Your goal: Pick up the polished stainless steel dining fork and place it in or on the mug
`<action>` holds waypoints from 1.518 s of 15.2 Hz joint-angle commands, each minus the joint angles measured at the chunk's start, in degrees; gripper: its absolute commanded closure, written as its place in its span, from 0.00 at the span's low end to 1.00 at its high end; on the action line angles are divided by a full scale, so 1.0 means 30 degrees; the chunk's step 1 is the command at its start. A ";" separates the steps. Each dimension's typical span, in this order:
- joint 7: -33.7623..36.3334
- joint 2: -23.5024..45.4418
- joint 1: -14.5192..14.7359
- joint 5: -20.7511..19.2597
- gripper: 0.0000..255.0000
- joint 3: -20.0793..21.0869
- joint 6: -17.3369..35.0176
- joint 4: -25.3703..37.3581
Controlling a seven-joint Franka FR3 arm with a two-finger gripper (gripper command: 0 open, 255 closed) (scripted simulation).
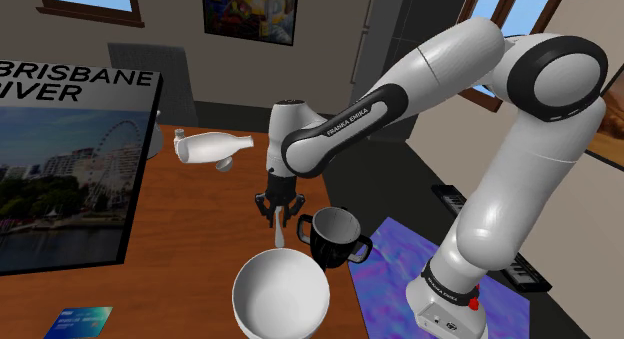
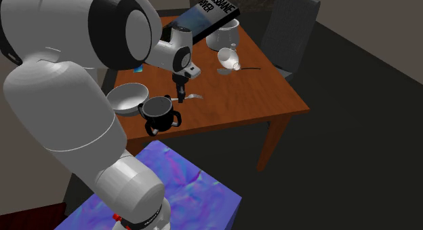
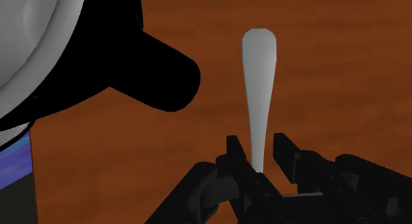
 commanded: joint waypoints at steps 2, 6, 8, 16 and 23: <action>-0.0025 -0.0202 -0.0009 0.0066 1.00 0.0000 -0.0261 0.0073; -0.0102 -0.0957 -0.0044 0.0288 1.00 -0.0023 -0.1332 0.0423; -0.0130 -0.1309 -0.0058 0.0381 1.00 -0.0044 -0.1868 0.0622; -0.0173 -0.2536 -0.0106 0.0645 1.00 -0.0172 -0.4003 0.1578; -0.0136 -0.3370 -0.0147 0.0762 1.00 -0.0315 -0.5850 0.2624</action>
